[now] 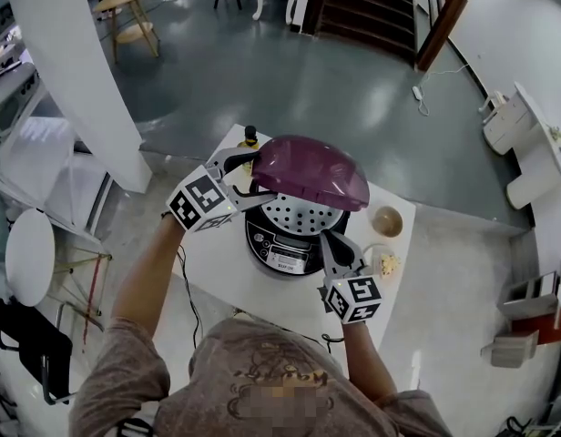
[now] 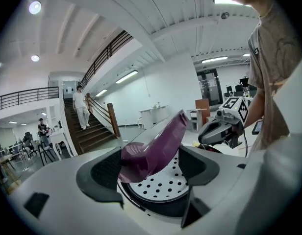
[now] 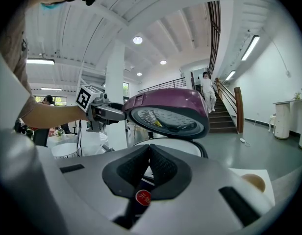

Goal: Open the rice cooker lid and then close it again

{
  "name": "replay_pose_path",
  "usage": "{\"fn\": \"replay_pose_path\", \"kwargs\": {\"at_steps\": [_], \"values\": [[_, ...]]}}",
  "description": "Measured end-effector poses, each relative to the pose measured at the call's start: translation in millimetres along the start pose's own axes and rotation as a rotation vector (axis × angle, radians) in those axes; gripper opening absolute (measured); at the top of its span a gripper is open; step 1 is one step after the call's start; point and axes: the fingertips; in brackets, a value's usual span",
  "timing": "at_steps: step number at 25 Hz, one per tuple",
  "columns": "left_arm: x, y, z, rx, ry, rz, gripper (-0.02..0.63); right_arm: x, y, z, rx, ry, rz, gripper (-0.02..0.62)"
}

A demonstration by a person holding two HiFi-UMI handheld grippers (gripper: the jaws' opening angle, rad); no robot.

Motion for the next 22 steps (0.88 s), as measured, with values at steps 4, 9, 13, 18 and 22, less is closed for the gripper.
{"fn": "replay_pose_path", "kwargs": {"at_steps": [4,9,13,18,22], "values": [[-8,0,-9,0.024,-0.01,-0.028,0.362,3,-2,-1,0.002,0.0,0.007,0.002],[-13,0,-15,0.043,-0.023,-0.055,0.368,3,-3,-2,0.005,-0.002,0.009,0.002],[-20,0,-22,0.058,-0.028,-0.082,0.37,3,-2,-3,0.004,-0.005,0.008,0.002],[-27,-1,-31,0.066,-0.01,-0.115,0.371,3,-1,-3,0.0,-0.01,0.003,0.002],[-30,-3,-37,0.063,0.022,-0.132,0.371,3,0,-4,0.007,-0.005,0.011,0.002]]}}
Point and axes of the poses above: the fingertips, and each gripper's own axes: y backward along the fingers, x to its left, z out of its top, and after that the axes turned 12 degrees about x, right-handed
